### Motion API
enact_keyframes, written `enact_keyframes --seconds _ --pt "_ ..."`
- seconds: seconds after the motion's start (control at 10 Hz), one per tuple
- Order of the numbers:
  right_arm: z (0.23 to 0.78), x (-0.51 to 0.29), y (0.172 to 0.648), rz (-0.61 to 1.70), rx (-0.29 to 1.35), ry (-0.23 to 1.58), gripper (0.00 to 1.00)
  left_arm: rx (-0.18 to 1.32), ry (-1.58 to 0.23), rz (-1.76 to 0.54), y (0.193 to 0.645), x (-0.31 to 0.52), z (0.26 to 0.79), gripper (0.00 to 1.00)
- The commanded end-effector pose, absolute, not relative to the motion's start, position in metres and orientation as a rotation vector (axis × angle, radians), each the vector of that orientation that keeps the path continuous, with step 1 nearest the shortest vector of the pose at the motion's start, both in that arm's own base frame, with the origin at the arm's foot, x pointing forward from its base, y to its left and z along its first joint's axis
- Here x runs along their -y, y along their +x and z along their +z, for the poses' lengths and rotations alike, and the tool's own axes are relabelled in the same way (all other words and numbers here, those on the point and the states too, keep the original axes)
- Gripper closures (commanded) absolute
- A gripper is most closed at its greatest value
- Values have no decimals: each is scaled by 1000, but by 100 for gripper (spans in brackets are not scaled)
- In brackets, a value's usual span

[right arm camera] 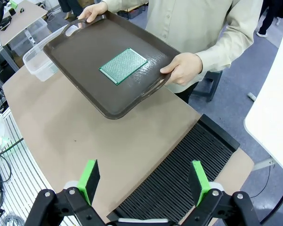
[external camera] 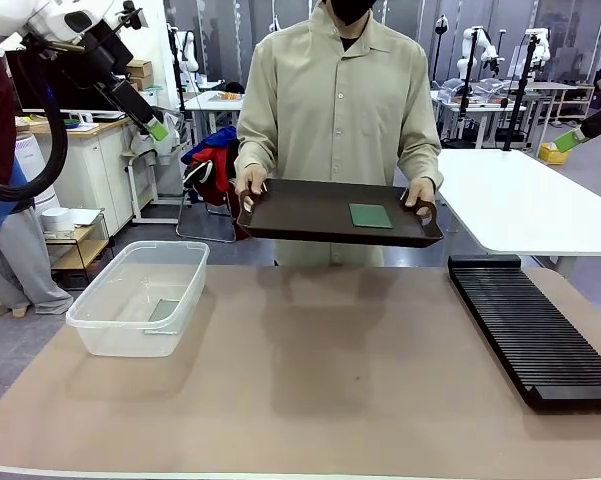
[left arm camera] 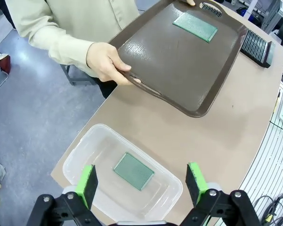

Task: Sort PCBs into racks and boxes based on the side picked up.
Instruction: Pick up the Blank PCB handed by the Human.

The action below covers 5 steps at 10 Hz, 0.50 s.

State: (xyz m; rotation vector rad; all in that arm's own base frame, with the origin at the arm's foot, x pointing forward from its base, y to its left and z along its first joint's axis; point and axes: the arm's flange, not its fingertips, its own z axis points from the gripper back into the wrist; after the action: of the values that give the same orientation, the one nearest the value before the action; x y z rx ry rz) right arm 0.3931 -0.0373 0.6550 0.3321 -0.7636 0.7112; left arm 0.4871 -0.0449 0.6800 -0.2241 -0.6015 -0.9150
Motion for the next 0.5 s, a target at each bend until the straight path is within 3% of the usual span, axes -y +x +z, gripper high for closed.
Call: enact_keyframes --seconds 0.0,0.4 --pt "653 37 393 718 759 339 0 608 -204 -914 486 44 680 0" --pt "653 37 393 718 759 339 0 608 -204 -914 486 44 680 0"
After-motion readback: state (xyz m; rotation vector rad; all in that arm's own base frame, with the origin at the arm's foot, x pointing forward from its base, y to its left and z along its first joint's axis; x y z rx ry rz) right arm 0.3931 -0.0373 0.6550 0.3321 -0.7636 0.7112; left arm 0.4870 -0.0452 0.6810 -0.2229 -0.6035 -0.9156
